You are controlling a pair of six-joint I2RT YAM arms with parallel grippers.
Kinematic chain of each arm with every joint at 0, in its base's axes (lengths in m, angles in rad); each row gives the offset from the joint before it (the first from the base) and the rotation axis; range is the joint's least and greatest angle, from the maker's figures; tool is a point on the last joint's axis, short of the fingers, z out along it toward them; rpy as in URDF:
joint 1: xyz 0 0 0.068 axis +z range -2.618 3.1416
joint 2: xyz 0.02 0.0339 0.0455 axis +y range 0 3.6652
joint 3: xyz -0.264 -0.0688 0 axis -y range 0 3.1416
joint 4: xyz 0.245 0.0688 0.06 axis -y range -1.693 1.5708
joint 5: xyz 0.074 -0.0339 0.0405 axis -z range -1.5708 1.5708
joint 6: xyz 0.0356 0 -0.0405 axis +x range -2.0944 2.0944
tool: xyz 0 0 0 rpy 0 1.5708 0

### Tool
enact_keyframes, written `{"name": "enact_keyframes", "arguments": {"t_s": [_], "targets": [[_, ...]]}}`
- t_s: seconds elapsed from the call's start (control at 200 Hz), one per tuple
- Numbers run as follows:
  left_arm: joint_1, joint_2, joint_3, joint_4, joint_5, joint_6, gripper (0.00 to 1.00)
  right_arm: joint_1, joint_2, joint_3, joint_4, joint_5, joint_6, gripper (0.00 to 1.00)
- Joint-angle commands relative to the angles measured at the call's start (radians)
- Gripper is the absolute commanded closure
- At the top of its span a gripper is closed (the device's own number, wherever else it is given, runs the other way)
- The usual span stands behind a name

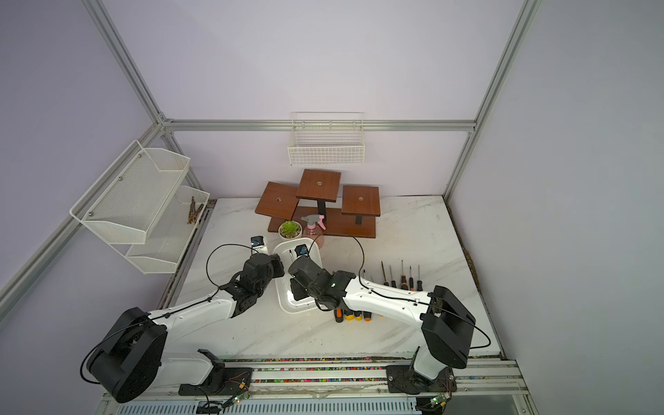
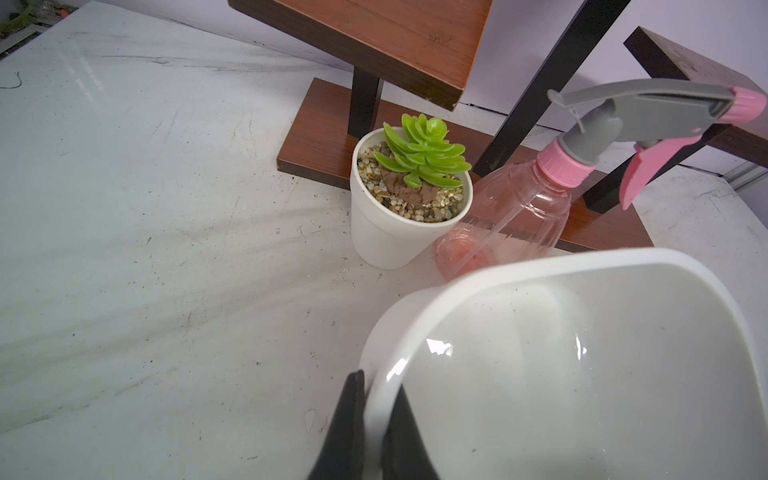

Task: Take out the screwdriver from the storage box
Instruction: Pick up the screwdriver from the storage box, then place the screwdriver at the center of the board.

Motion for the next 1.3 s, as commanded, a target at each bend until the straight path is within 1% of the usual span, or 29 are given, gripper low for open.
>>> {"name": "enact_keyframes", "arguments": {"t_s": [0.0,0.145,0.41,0.53,0.63,0.735,0.835,1.0,1.22,1.255,1.295], "targets": [[-0.004,-0.001,0.018,0.001,-0.008,-0.001,1.0,-0.004,-0.09,-0.026,-0.048,0.023,-0.014,1.0],[-0.004,-0.003,0.018,0.002,-0.009,-0.001,1.0,-0.012,-0.183,-0.081,-0.053,0.047,-0.038,1.0],[-0.004,-0.008,0.013,0.004,-0.01,-0.001,1.0,-0.069,-0.341,-0.158,-0.06,0.008,-0.02,1.0],[-0.005,-0.013,0.01,0.003,-0.011,-0.003,1.0,-0.115,-0.408,-0.168,-0.126,0.033,-0.041,1.0],[-0.004,-0.014,0.008,0.003,-0.011,-0.003,1.0,-0.19,-0.475,-0.201,-0.174,0.022,-0.071,1.0],[-0.004,-0.016,0.007,0.006,-0.012,-0.002,1.0,-0.305,-0.536,-0.247,-0.213,-0.011,-0.126,1.0],[-0.003,-0.017,0.005,0.007,-0.012,-0.003,1.0,-0.41,-0.555,-0.256,-0.259,-0.038,-0.192,1.0],[-0.003,-0.021,0.004,0.008,-0.014,-0.003,1.0,-0.568,-0.53,-0.24,-0.311,-0.069,-0.301,1.0],[-0.001,-0.028,-0.005,0.016,-0.017,-0.004,1.0,-0.764,-0.474,-0.228,-0.322,-0.133,-0.448,1.0],[-0.001,-0.029,-0.005,0.016,-0.016,-0.004,1.0,-0.789,-0.471,-0.229,-0.32,-0.135,-0.451,1.0],[0.0,-0.029,-0.005,0.018,-0.015,-0.004,1.0,-0.826,-0.466,-0.22,-0.314,-0.172,-0.452,1.0]]}}
